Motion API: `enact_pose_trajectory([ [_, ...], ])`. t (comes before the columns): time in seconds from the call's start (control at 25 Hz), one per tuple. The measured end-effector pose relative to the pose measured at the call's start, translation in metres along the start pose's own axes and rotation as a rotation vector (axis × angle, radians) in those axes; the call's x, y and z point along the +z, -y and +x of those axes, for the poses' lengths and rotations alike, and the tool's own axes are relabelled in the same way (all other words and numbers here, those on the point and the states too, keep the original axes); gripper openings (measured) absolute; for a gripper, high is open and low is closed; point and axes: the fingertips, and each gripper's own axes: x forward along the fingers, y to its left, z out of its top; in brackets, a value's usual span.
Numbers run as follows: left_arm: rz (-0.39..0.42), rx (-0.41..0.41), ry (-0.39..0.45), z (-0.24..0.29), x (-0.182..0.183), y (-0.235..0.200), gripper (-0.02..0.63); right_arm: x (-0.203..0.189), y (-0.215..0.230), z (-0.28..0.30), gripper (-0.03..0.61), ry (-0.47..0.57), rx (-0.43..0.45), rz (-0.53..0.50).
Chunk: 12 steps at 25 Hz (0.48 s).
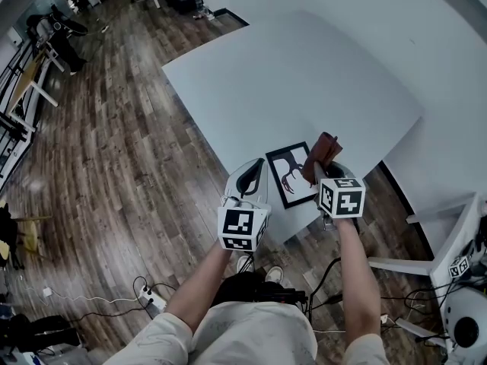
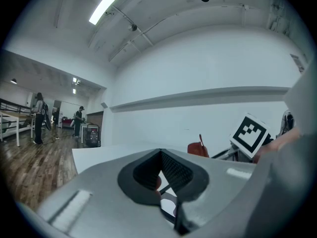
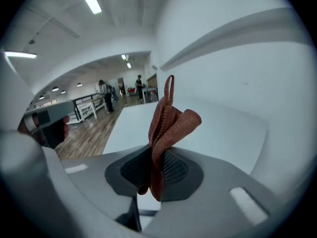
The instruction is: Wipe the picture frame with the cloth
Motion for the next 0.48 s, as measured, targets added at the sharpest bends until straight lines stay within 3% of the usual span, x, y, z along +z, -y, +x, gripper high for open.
enact_pose_trajectory([
  [0.28, 0.017, -0.012, 0.038, -0.004, 0.019, 0.006, 0.000, 0.084, -0.013, -0.081, 0.078, 0.579, -0.068, -0.070],
  [0.36, 0.022, -0.016, 0.044, -0.005, 0.022, 0.007, 0.000, 0.091, -0.014, -0.098, 0.078, 0.659, -0.093, -0.077],
  [0.48, 0.031, -0.016, 0.053, -0.006, 0.025, 0.010, 0.000, 0.091, -0.011, -0.110, 0.078, 0.697, -0.109, -0.074],
])
